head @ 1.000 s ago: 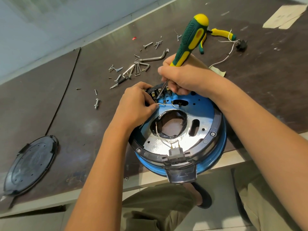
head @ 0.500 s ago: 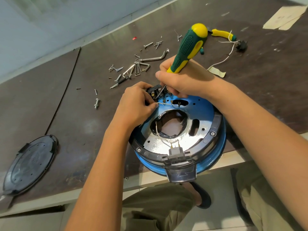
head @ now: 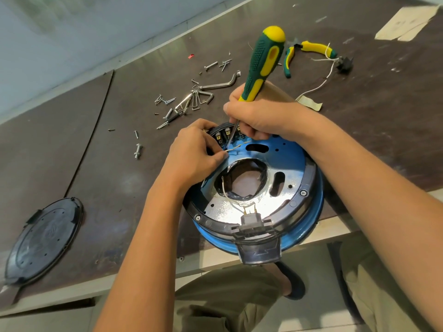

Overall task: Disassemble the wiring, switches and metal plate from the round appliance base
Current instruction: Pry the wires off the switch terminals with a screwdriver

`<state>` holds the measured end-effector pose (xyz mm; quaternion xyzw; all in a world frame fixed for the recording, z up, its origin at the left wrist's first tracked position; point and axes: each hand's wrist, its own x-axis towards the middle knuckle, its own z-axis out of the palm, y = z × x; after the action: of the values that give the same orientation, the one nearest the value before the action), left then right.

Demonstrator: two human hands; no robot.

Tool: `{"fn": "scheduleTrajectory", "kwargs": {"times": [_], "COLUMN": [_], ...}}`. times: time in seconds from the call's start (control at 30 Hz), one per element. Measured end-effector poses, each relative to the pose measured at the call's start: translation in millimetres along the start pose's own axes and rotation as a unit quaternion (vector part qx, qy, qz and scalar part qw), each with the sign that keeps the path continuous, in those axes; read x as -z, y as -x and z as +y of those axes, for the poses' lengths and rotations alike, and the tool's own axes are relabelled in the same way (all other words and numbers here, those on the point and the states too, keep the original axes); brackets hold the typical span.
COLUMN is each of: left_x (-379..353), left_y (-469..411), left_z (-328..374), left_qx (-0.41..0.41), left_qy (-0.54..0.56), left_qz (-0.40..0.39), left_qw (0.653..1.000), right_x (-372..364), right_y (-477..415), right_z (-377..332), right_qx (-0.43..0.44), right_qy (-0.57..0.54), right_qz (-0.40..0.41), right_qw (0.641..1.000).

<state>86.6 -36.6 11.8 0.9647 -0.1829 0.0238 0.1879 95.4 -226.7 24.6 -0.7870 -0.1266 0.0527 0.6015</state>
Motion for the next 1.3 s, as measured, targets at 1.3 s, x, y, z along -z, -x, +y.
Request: {"fn": "scheduleTrajectory", "kwargs": {"times": [1.3], "left_x": [20.4], "left_y": [75.2], "left_z": [53.4], "left_qx": [0.061], "left_qy": [-0.037], "left_qz": [0.045], "left_qw": [0.996], "right_x": [37.7], "right_y": [15.1], "right_z": [14.5], "right_qx": [0.127], "right_qy": [-0.125], "right_qz": [0.059], "right_qw": [0.982]}}
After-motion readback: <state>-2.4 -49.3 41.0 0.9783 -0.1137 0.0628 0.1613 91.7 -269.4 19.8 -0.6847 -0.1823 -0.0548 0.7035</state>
